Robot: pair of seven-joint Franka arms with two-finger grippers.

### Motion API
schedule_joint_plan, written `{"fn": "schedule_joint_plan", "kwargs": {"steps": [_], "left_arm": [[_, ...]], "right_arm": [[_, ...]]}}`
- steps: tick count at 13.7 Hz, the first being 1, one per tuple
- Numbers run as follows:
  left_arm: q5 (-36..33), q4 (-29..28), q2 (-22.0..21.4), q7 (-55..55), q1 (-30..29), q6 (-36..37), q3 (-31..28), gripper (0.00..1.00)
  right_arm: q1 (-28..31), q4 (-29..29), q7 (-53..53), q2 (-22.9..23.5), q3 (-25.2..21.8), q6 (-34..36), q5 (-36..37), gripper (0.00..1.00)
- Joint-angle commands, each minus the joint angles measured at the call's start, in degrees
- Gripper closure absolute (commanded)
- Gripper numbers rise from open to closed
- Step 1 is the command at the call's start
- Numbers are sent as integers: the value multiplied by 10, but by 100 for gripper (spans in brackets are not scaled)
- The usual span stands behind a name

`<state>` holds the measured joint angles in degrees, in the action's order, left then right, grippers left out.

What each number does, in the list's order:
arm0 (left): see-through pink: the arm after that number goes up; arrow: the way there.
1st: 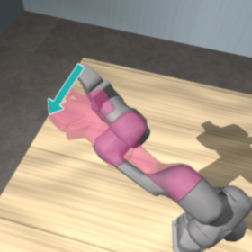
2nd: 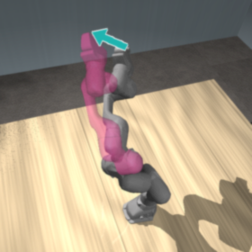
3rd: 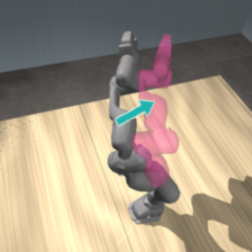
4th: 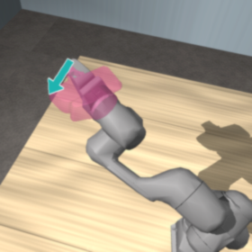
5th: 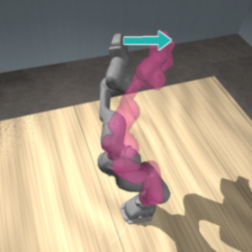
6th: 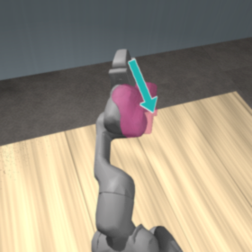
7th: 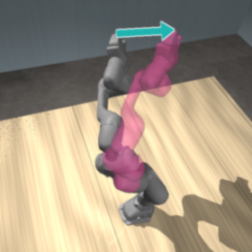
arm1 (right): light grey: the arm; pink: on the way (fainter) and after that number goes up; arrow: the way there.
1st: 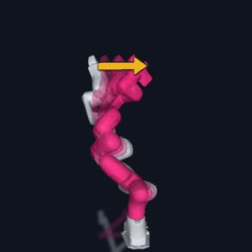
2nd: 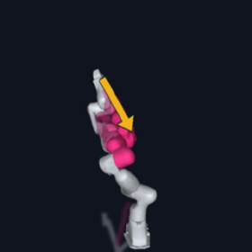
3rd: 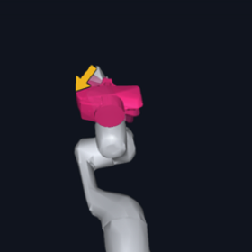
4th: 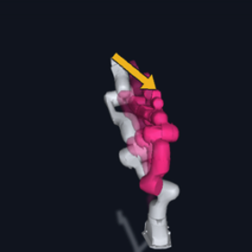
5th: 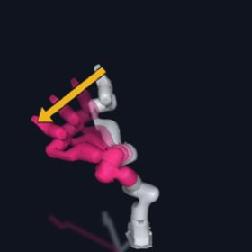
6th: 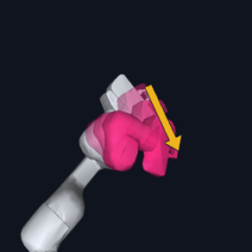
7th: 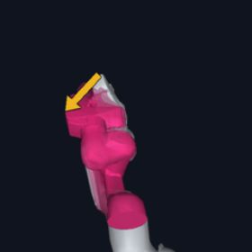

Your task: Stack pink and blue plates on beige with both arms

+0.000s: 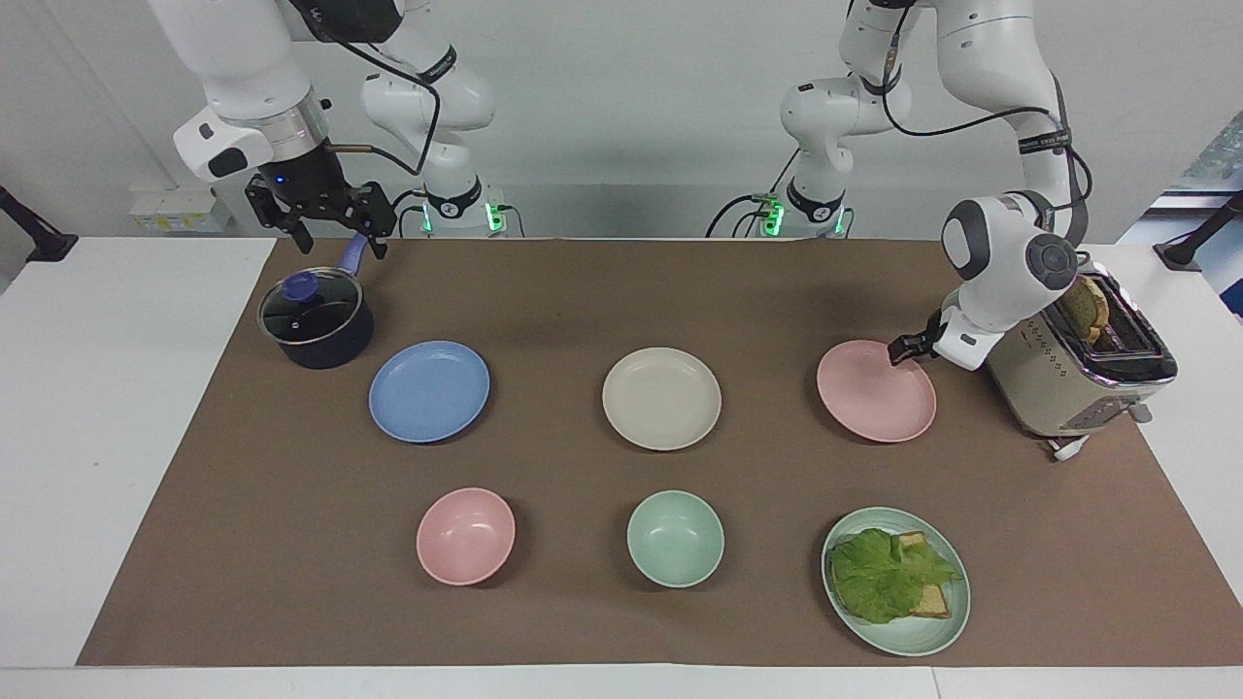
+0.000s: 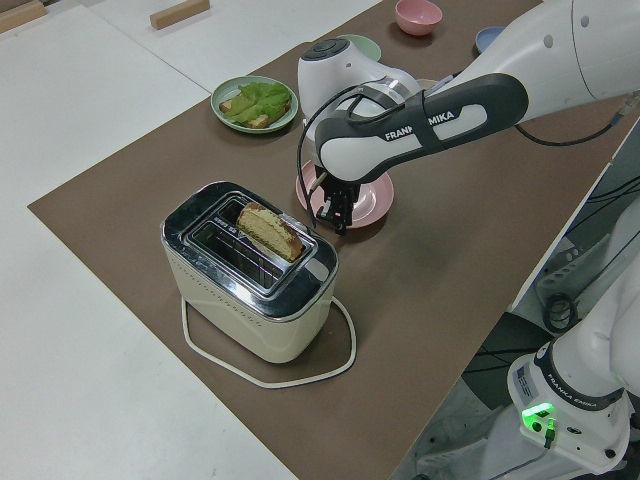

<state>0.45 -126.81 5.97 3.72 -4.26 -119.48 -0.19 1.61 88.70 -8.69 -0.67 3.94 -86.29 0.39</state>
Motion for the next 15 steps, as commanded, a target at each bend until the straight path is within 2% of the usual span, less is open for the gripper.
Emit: {"fn": "schedule_joint_plan", "kwargs": {"steps": [1,8,11,15], "left_arm": [[9,-10,-13,7,-6,-2,4,100],[54,118,-10,7,-6,162,4,100],[106,133,-5,40,7,155,5,100],[124,133,0,138,91,136,6,100]], "right_arm": [[5,22,5,-16,2,-15,3,0],[5,23,6,-18,2,-15,3,0],[6,23,6,-18,2,-15,3,0],[11,23,7,-18,2,-15,4,0]]}}
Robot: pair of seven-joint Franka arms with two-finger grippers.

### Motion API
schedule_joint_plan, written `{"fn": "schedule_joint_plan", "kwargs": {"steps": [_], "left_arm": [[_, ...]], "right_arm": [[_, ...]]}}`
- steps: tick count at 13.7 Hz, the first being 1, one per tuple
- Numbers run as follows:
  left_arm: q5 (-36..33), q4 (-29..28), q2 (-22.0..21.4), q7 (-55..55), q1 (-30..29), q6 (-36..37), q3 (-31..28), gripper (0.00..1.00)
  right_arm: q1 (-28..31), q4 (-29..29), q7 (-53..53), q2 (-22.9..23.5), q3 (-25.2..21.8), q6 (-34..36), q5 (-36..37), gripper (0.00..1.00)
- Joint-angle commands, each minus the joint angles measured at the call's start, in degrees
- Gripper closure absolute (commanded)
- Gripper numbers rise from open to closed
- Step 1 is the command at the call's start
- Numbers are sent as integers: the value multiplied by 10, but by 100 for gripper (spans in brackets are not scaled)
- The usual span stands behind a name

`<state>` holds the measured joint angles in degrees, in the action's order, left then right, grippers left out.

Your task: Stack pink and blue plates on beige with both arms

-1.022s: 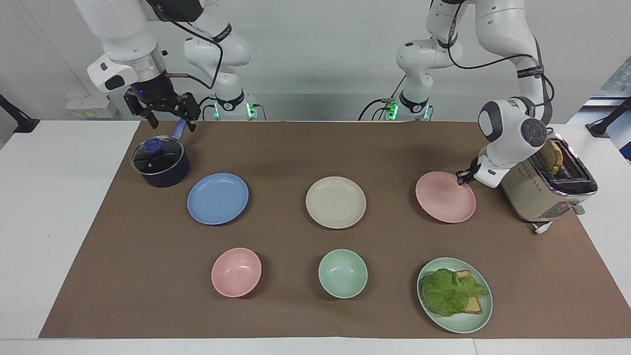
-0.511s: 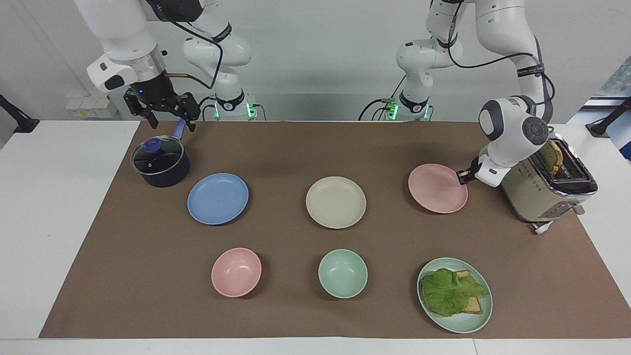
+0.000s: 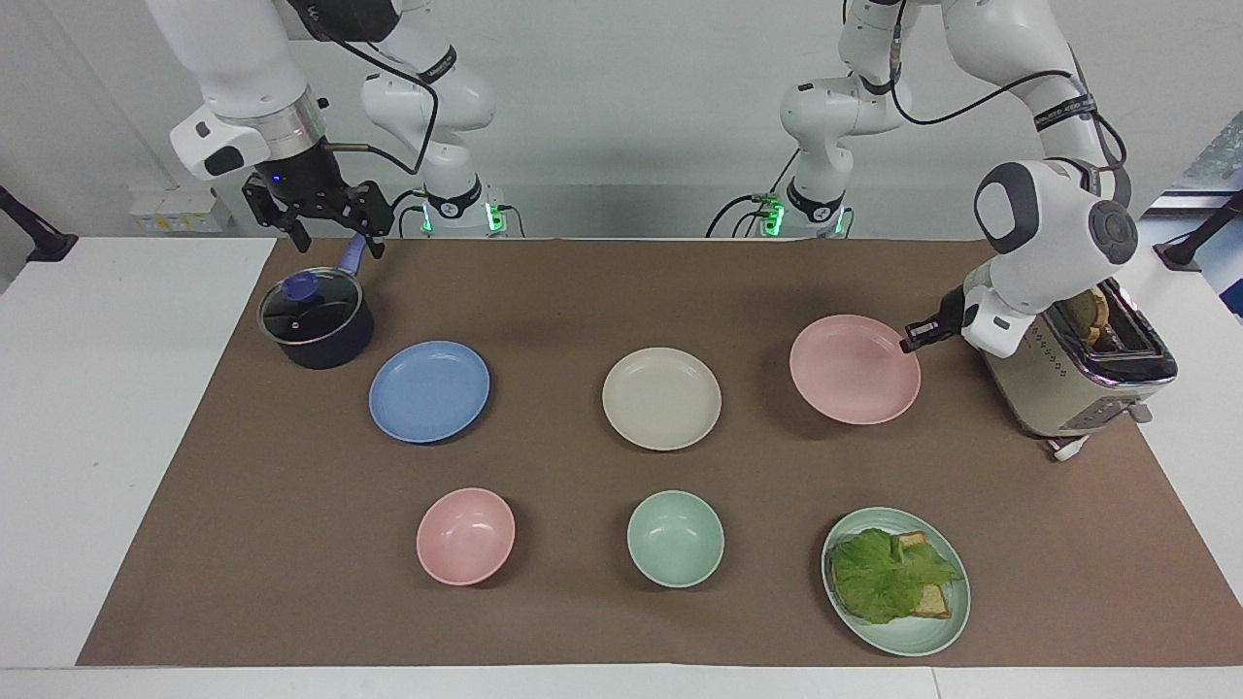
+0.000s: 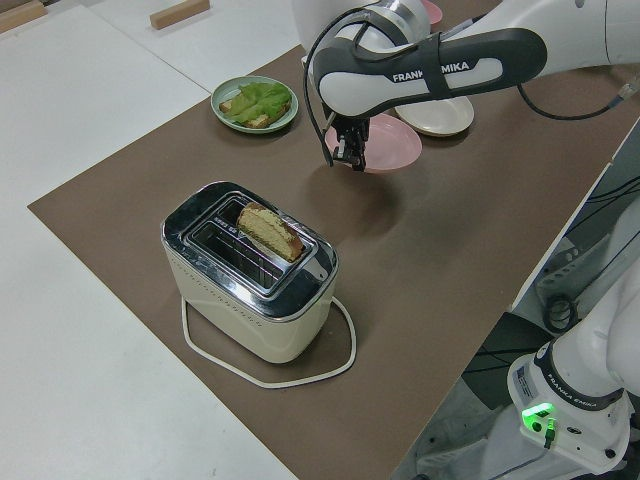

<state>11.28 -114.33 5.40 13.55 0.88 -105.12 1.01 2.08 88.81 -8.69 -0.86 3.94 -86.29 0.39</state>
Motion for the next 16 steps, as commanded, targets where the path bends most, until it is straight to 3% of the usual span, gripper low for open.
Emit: {"fn": "schedule_joint_plan", "kwargs": {"steps": [1,9,15,16], "left_arm": [[18,7,6,65,67,-13,-7,100],[48,-16,5,183,224,-95,-6,100],[74,-27,34,180,264,-178,-6,100],[75,-27,34,181,264,-180,-6,85]], "right_arm": [[7,21,8,-16,2,-15,4,0],[25,22,35,-14,1,-37,6,0],[25,27,25,-16,1,-38,5,0],[24,27,25,-16,1,-38,6,0]]}}
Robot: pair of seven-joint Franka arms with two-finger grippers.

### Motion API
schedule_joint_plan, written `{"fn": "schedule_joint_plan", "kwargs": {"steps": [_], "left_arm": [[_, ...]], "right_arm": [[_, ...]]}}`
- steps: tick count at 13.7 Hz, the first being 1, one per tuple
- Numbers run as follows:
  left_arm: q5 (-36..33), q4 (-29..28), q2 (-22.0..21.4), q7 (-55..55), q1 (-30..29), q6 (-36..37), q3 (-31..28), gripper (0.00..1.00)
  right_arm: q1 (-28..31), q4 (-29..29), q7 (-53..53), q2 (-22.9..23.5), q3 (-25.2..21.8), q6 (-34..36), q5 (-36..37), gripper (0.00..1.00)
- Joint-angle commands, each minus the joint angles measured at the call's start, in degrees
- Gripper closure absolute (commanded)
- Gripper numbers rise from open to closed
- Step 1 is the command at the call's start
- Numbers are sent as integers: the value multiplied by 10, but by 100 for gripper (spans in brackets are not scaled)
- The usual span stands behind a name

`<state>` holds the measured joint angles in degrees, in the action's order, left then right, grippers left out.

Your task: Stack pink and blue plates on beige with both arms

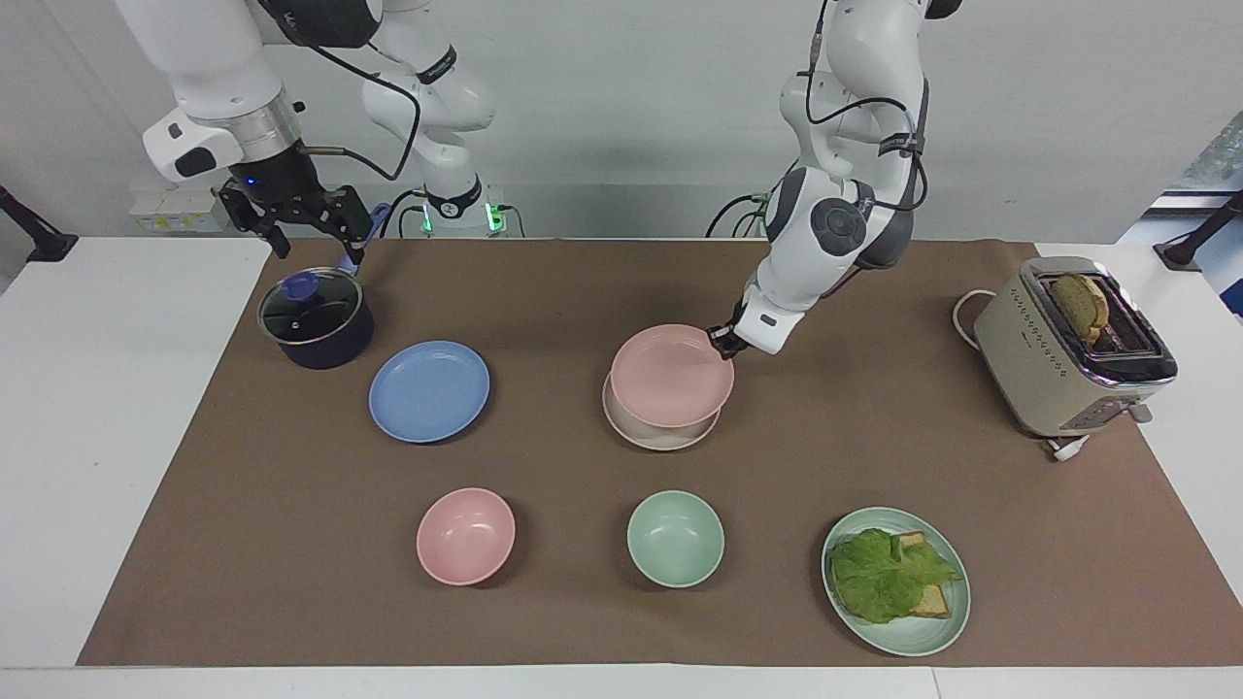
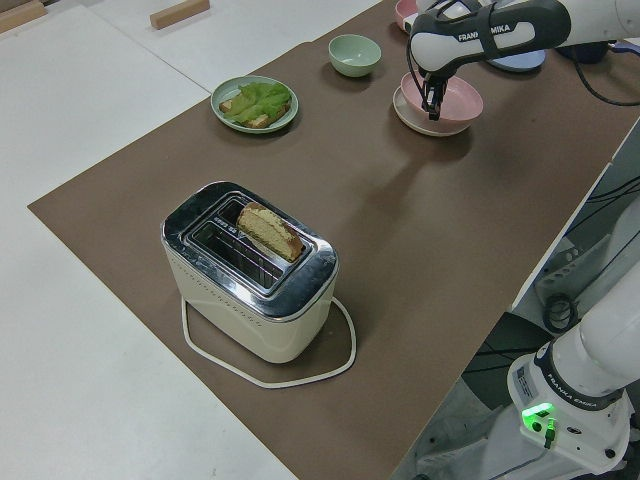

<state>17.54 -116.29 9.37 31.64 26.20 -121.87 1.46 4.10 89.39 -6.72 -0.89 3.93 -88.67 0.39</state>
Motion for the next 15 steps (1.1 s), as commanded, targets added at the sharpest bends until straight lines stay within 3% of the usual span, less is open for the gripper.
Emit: {"fn": "schedule_joint_plan", "kwargs": {"steps": [1,2,6,9,12,15], "left_arm": [[13,-7,-6,-1,10,-13,-10,6],[13,-7,-5,1,10,-14,-10,0],[8,-2,-3,-8,0,-11,-14,0],[-30,4,5,-54,-54,-10,-15,0],[-68,10,3,-142,-118,-2,-16,0],[-129,39,-3,-200,-157,28,-17,0]], "right_arm": [[5,23,5,-16,1,-15,5,0],[5,24,5,-17,1,-16,5,0],[7,29,5,-17,1,-26,5,0],[8,61,9,-24,2,-55,4,0],[8,124,16,-24,2,-114,3,0],[26,232,51,-20,2,-224,-24,0]]}}
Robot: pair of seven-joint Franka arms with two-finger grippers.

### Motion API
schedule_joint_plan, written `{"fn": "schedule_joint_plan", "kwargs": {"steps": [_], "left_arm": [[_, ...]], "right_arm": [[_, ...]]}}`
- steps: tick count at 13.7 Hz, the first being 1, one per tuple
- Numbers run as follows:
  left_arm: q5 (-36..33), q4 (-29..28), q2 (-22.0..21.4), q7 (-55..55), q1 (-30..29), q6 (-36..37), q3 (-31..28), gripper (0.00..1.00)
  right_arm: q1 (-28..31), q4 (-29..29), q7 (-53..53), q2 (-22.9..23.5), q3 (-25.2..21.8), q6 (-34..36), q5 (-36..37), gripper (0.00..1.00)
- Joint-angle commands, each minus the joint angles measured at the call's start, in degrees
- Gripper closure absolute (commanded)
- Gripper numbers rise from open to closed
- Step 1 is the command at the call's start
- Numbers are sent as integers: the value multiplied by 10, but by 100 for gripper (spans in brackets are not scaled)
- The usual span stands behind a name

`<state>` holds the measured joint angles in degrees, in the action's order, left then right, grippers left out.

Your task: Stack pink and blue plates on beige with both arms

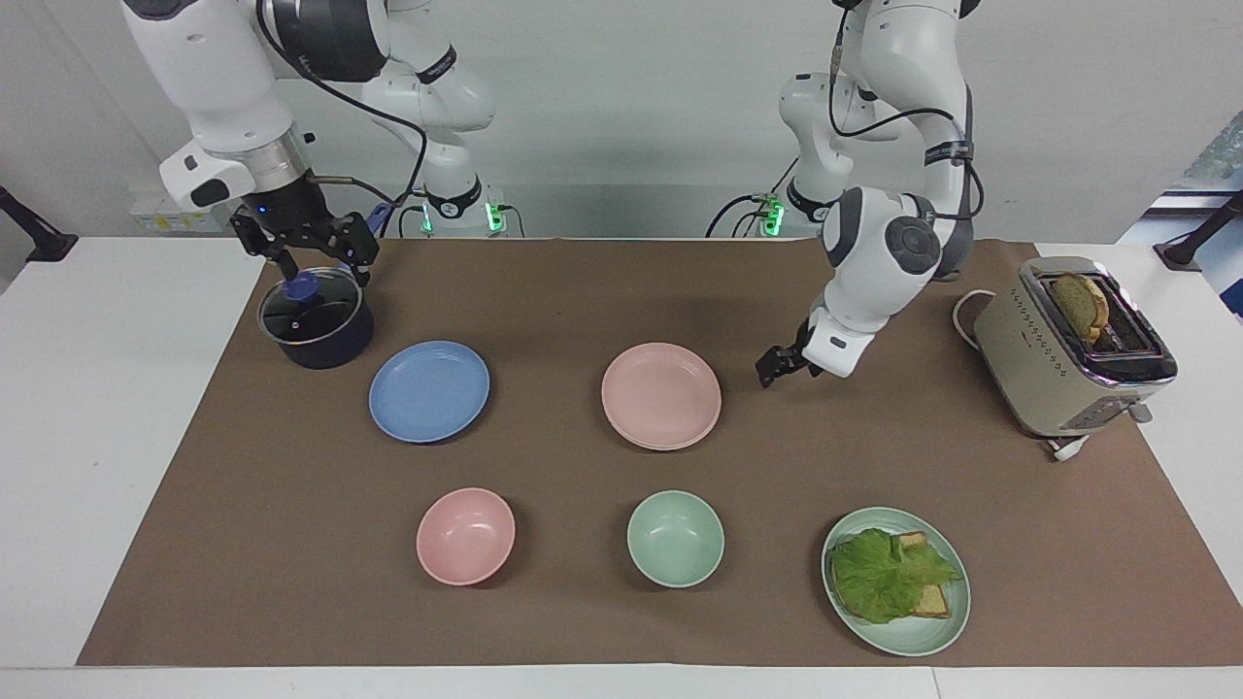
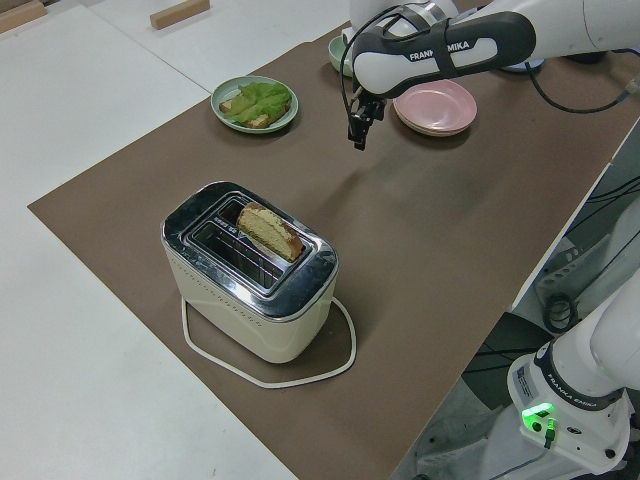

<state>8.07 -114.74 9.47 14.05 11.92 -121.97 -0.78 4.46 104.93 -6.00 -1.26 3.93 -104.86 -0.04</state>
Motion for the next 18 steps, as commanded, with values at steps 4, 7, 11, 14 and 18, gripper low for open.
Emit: {"fn": "schedule_joint_plan", "kwargs": {"steps": [4,7,11,14,18], "left_arm": [[-44,79,-15,-130,-67,97,3,0],[-76,105,-41,-173,-97,131,2,0],[-88,203,-44,-183,-103,219,2,0],[-89,230,-41,-183,-104,230,2,0],[-87,244,-37,-183,-103,230,2,0]], "right_arm": [[56,187,117,4,1,-205,-50,0],[78,189,154,53,2,-216,-94,5],[78,203,172,82,2,-235,-114,15],[93,218,239,108,2,-269,-155,18],[100,219,253,107,2,-260,-170,29]]}}
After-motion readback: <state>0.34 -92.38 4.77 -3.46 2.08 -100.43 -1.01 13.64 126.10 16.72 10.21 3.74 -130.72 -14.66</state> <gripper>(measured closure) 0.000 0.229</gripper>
